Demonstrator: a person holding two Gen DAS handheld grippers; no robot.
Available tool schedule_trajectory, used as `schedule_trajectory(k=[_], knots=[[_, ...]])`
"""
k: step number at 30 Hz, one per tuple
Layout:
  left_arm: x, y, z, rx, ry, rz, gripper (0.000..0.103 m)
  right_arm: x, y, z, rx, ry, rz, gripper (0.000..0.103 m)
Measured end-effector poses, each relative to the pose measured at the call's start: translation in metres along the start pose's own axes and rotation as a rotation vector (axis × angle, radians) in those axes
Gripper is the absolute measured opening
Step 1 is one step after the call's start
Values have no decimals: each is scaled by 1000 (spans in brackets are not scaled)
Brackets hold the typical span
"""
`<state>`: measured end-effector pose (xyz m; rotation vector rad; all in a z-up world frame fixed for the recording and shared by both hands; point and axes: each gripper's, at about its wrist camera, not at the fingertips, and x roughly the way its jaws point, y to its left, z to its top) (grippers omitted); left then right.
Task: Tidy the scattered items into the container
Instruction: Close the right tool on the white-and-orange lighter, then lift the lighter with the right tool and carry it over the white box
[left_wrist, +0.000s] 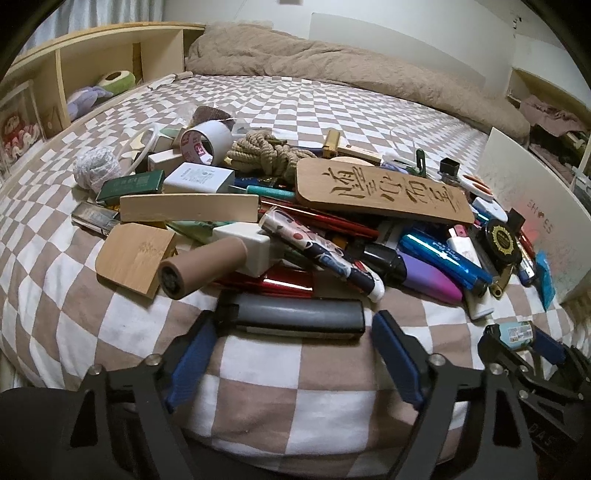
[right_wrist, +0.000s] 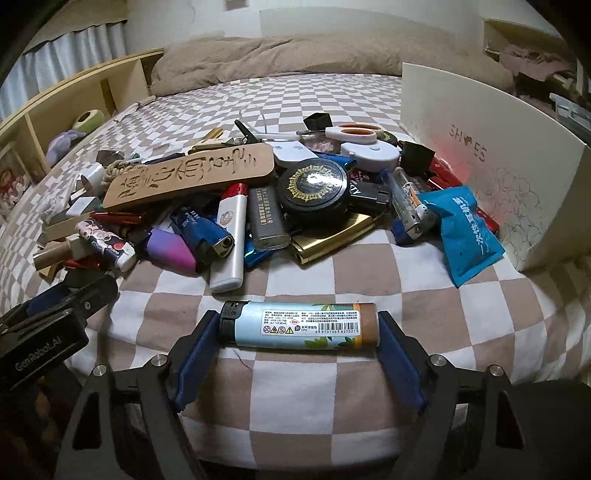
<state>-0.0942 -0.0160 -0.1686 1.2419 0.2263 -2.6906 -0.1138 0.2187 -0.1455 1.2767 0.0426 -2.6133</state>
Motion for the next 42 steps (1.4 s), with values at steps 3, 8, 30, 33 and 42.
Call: schedule_trajectory(k=[3, 8, 30, 33, 42], knots=[[0, -1, 0, 12, -1, 9, 80, -1, 0, 0, -1, -1, 2, 84], [0, -3, -1, 22, -4, 16, 80, -2, -2, -1, 4, -4, 12, 84], [-23, -9, -4, 23, -43, 22, 80, -27, -3, -3, 13, -36, 49, 83], [-30, -7, -2, 13, -58, 24, 80, -30, -5, -3, 21, -39, 52, 83], [-54, -13, 13, -1, -107, -15, 80, -53, -8, 16, 32, -128, 78, 83]])
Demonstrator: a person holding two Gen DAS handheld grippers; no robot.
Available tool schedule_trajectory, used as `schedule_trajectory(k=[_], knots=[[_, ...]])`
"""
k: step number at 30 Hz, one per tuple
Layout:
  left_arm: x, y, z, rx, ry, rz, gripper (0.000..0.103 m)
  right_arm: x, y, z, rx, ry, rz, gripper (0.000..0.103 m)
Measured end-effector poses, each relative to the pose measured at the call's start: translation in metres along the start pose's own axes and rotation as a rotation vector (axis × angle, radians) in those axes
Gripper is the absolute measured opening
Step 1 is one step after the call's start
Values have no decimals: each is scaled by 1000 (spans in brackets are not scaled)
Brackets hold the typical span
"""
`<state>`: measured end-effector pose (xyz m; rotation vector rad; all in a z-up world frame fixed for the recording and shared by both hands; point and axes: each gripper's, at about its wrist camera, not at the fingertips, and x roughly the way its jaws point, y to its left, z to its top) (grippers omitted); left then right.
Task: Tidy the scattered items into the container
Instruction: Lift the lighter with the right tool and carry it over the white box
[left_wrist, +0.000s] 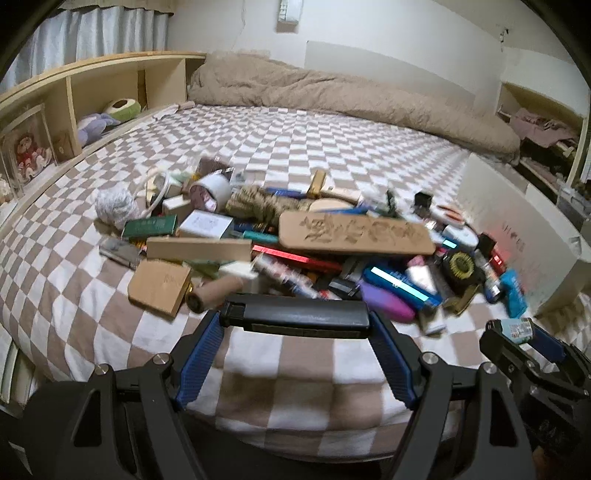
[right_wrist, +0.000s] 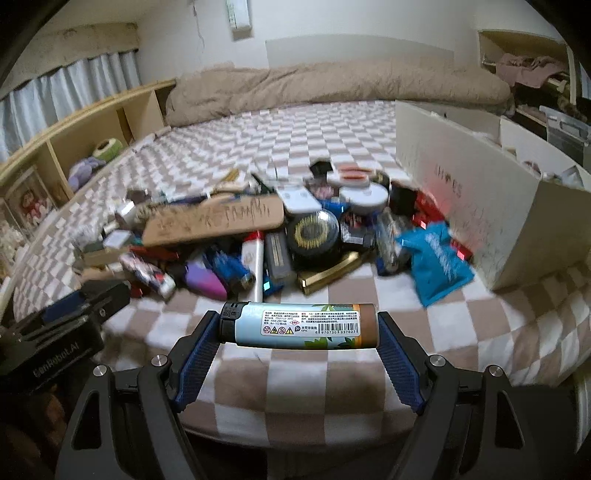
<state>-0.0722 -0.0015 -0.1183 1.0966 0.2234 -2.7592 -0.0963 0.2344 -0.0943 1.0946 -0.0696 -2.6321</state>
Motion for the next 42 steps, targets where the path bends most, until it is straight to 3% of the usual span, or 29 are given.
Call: schedule_trajectory(k=[15, 25, 34, 42], knots=[[-28, -32, 56, -17, -131, -77, 80, -35, -28, 71, 42, -201, 36, 83], [-40, -63, 102, -21, -209, -154, 80, -58, -35, 136, 27, -360, 41, 83], [-41, -98, 139, -4, -266, -221, 80, -55, -74, 185, 105, -412, -49, 83], [-25, -135, 156, 27, -243, -302, 80, -52, -124, 216, 179, -428, -158, 83]])
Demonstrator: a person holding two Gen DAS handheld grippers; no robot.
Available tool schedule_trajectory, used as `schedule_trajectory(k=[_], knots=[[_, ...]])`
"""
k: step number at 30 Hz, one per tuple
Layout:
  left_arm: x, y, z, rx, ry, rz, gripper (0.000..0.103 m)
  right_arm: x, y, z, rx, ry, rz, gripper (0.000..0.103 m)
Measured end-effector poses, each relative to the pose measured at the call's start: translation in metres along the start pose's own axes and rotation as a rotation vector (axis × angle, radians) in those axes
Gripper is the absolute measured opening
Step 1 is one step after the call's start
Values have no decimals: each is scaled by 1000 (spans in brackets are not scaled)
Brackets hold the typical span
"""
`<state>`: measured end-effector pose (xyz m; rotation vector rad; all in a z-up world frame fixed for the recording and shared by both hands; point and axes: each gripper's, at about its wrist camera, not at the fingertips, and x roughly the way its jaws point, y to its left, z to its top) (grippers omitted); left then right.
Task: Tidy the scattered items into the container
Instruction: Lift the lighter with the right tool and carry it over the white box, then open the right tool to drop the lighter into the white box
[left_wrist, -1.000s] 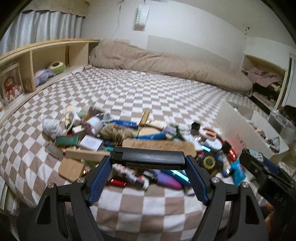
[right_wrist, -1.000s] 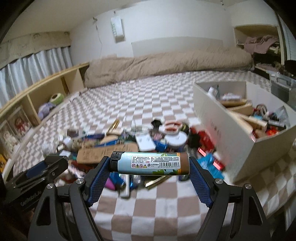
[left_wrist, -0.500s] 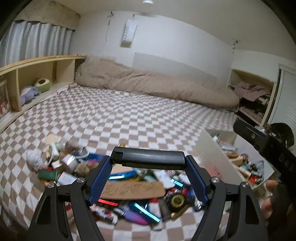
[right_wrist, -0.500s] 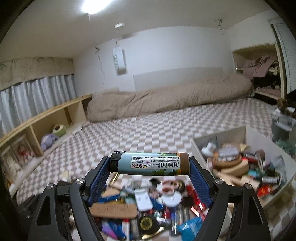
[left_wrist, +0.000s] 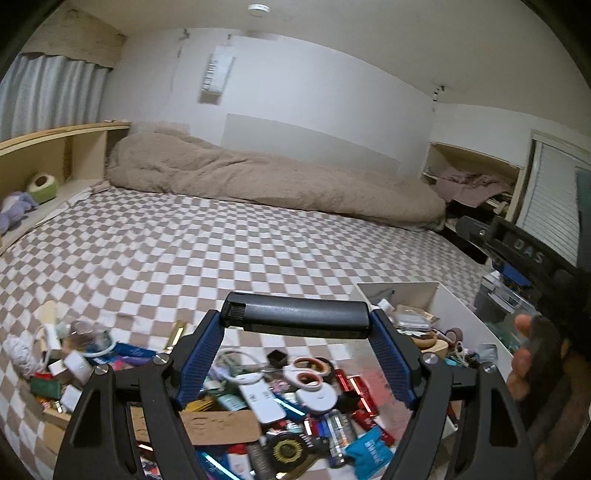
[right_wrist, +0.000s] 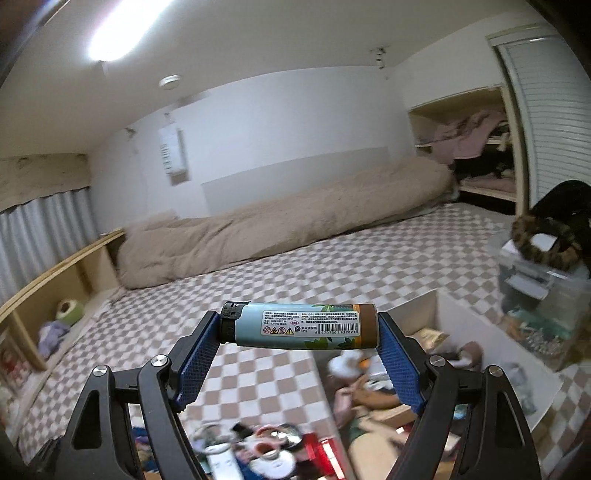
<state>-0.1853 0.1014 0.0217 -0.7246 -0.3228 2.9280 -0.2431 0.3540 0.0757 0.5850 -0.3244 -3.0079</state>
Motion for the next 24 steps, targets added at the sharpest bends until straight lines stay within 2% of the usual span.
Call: schedule_trajectory(k=[9, 12, 16, 24], knots=[[42, -24, 3, 48, 95, -99, 80, 33, -58, -28, 45, 133, -162, 83], [57, -35, 4, 58, 127, -122, 80, 37, -77, -36, 77, 172, -180, 83], [74, -47, 7, 56, 169, -192, 80, 40, -98, -42, 112, 200, -213, 83], [107, -87, 15, 83, 244, -285, 80, 44, -138, -53, 226, 242, -226, 83]])
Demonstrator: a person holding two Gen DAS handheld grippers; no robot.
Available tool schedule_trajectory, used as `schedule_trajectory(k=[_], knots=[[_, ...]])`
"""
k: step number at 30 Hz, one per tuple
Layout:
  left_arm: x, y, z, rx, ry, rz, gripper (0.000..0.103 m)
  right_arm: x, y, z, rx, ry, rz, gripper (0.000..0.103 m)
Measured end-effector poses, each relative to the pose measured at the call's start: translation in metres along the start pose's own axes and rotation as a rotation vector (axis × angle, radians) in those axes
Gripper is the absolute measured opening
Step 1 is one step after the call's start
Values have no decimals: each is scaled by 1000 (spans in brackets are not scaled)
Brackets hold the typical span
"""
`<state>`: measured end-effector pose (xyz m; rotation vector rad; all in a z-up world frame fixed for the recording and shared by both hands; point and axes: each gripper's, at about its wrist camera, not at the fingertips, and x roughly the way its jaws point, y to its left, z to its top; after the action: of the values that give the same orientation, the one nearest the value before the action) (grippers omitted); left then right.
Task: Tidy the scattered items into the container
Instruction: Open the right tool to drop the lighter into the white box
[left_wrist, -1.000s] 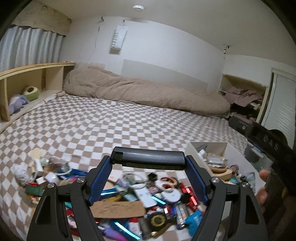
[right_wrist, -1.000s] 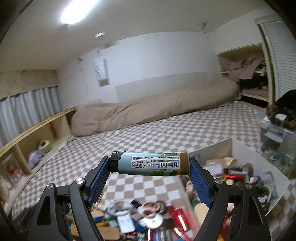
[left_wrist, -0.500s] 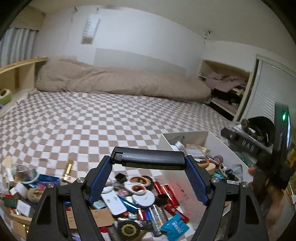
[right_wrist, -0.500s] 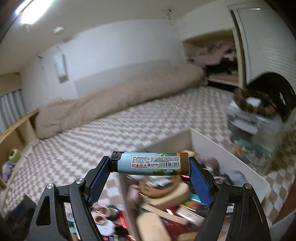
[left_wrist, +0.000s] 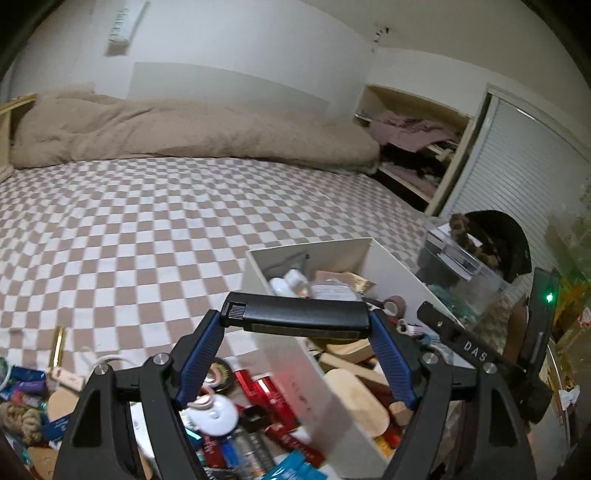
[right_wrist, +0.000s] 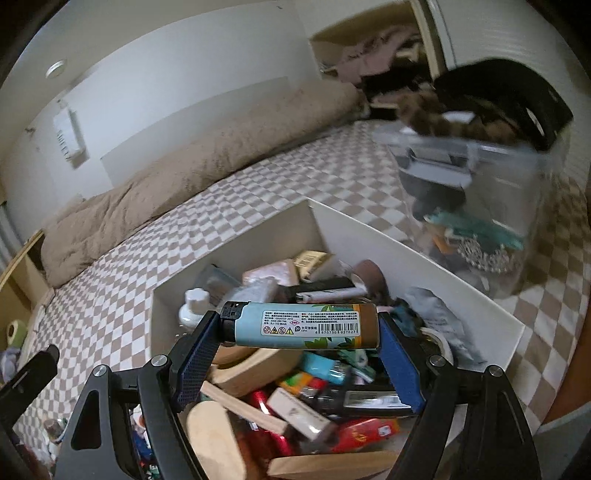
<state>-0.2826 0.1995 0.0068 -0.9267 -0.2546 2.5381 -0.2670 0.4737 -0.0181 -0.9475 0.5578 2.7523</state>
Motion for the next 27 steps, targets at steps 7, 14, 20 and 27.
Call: schedule_trajectory(k=[7, 14, 20, 27], knots=[[30, -35, 18, 69, 41, -50, 80, 5, -26, 4, 58, 30, -8, 83], [70, -82, 28, 146, 122, -78, 80, 6, -42, -2, 36, 52, 19, 89], [102, -116, 32, 194, 199, -107, 80, 1, -47, -9, -70, 88, -1, 89], [142, -147, 24, 260, 310, -99, 80, -17, -67, -9, -53, 73, 72, 89]])
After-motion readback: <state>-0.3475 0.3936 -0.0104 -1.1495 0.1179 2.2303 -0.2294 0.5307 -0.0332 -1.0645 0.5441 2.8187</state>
